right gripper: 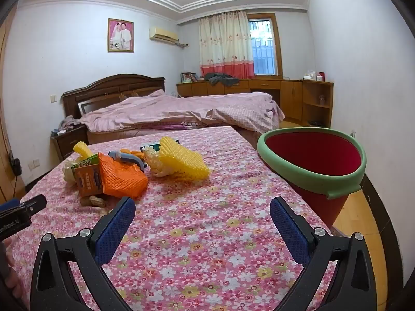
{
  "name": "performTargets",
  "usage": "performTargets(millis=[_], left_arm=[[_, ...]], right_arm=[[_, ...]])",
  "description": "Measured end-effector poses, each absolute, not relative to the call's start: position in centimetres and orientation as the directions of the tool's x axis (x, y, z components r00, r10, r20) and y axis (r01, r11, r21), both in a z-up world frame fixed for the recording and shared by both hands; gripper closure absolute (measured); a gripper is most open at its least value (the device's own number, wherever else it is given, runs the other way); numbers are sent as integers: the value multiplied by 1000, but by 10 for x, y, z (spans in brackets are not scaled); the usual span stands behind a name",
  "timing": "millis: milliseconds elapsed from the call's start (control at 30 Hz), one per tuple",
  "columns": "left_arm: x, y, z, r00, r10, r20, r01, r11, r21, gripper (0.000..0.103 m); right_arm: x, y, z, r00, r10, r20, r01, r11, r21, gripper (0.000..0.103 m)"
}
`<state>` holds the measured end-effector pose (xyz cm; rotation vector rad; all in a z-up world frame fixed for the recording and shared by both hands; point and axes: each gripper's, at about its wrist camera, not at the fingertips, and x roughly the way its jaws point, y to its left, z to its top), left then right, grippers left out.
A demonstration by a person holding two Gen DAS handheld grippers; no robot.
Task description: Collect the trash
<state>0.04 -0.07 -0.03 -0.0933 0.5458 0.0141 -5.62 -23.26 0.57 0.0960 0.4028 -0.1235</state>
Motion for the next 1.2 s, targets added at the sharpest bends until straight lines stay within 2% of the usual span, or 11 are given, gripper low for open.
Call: performTargets(millis=[167,200,333,1200], left_arm=[[10,1,-2,837,-17,-547,-38,995,-87,8],[4,0,0,852,-12,-524,-39,996,-86,8],[1,2,1,854,-14,-520,-40,995,-92,8],[-2,0,0,854,-15,-521,-44,994,-102,8]], right_arm=[[-56,-233,6,916,-102,-389,139,988,67,0],[-57,-233,6,916,-103,-389,139,988,66,0],[-57,-232,6,916,-104,-388,138,988,62,0],[-57,-232,6,916,-105,-387,139,988,60,0]])
